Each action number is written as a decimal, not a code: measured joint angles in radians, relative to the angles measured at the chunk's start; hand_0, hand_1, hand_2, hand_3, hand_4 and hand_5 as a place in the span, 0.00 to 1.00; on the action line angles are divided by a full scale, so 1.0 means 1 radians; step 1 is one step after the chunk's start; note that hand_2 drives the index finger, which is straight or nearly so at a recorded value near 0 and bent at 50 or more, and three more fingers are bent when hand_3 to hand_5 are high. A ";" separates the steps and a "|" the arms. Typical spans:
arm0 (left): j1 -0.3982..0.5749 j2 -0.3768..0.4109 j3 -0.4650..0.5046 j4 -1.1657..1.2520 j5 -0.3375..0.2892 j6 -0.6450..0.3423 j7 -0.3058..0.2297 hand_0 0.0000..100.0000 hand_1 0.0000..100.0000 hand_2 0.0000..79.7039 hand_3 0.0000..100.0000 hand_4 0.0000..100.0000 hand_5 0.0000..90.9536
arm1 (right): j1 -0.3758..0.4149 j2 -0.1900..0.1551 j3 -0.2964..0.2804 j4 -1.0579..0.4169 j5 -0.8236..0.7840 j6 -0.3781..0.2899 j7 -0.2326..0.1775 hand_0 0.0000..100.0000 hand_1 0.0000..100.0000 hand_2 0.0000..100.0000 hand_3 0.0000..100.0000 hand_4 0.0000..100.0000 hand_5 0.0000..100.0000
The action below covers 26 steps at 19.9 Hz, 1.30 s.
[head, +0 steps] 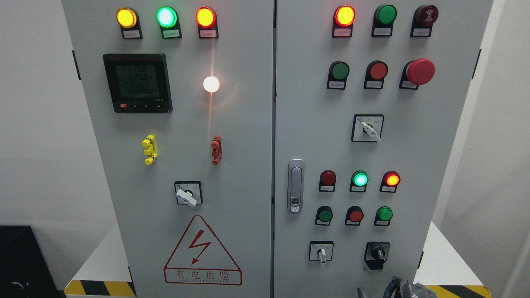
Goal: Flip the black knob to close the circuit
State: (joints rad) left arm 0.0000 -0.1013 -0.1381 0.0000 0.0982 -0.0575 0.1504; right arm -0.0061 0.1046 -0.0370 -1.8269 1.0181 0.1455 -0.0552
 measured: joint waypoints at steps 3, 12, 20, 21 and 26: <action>0.000 0.000 0.000 0.000 0.000 0.000 0.000 0.12 0.56 0.00 0.00 0.00 0.00 | 0.034 0.005 0.009 -0.036 -0.121 -0.012 -0.002 0.00 0.11 0.37 0.55 0.55 0.53; 0.000 0.000 0.000 0.000 0.000 0.000 0.000 0.12 0.56 0.00 0.00 0.00 0.00 | 0.134 0.014 0.024 -0.139 -0.595 -0.076 -0.043 0.00 0.07 0.17 0.31 0.28 0.15; 0.000 0.000 0.000 0.000 0.000 0.000 0.000 0.12 0.56 0.00 0.00 0.00 0.00 | 0.194 0.016 0.031 -0.186 -0.933 -0.150 -0.031 0.00 0.04 0.12 0.25 0.22 0.08; 0.000 0.000 0.000 0.000 0.000 0.000 0.000 0.12 0.56 0.00 0.00 0.00 0.00 | 0.202 0.016 0.031 -0.190 -0.960 -0.164 -0.018 0.00 0.03 0.09 0.21 0.17 0.04; 0.000 0.000 0.000 0.000 0.000 0.000 0.000 0.12 0.56 0.00 0.00 0.00 0.00 | 0.245 0.016 0.033 -0.206 -1.051 -0.222 0.054 0.00 0.00 0.01 0.08 0.00 0.00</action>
State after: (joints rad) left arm 0.0000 -0.1012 -0.1381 0.0000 0.0982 -0.0575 0.1504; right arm 0.2388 0.1206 -0.0039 -2.0325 -0.0328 -0.0760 -0.0012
